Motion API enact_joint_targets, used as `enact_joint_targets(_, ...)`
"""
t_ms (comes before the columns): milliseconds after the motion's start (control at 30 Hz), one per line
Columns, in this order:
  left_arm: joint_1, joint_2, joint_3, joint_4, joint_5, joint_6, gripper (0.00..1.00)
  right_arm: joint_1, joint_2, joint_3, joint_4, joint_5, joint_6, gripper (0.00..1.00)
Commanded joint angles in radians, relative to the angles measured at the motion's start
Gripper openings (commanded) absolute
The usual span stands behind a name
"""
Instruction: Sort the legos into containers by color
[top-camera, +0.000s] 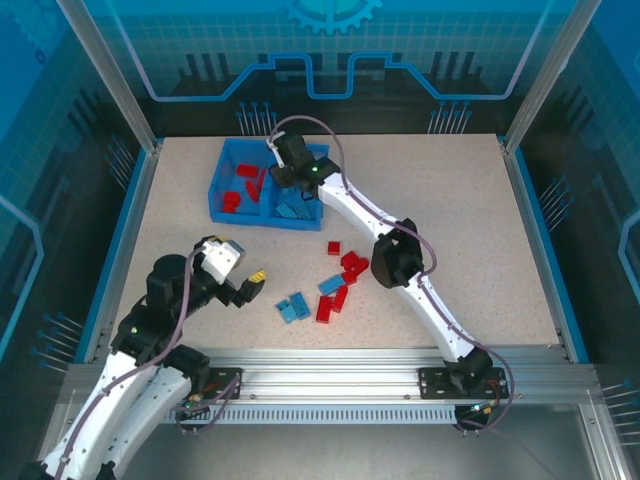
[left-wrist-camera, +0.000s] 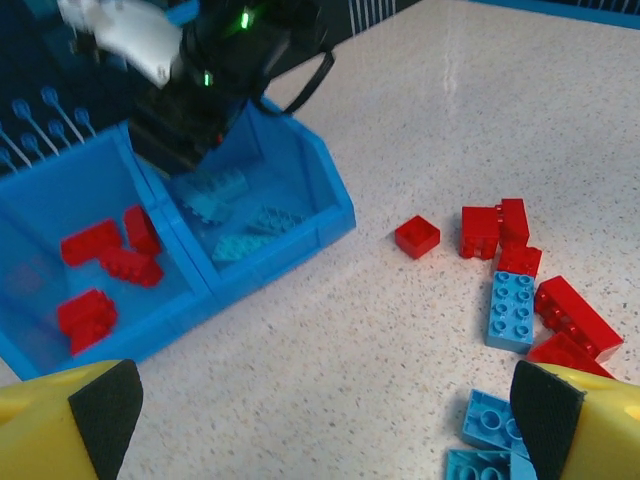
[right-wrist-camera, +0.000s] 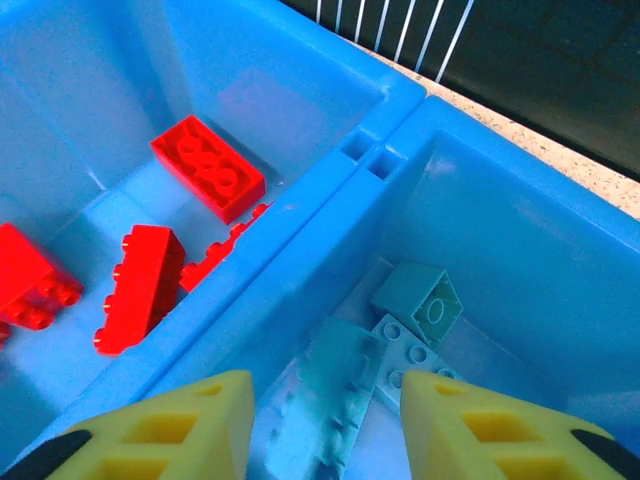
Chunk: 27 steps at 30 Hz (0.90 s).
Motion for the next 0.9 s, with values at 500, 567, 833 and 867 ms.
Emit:
enact_joint_targets(500, -0.007, 0.365, 0.304, -0.04, -0.054, -0.541, 0.99, -0.079, -1.099, -1.12, 0.048, -0.132, 0.389, 0.62)
enact_joint_targets(567, -0.009, 0.392, 0.32, -0.038, -0.053, -0.554, 0.99, -0.092, -1.184, -1.247, 0.036, -0.115, 0.464, 0.65)
enact_joint_targets(833, -0.129, 0.561, 0.37, -0.004, -0.165, -0.766, 0.98, -0.114, -1.365, -1.564, 0.025, -0.121, 0.609, 0.74)
enact_joint_targets(867, -0.151, 0.601, 0.377, -0.003, -0.197, -0.832, 0.96, -0.117, -1.376, -1.588, 0.019, -0.117, 0.63, 0.76)
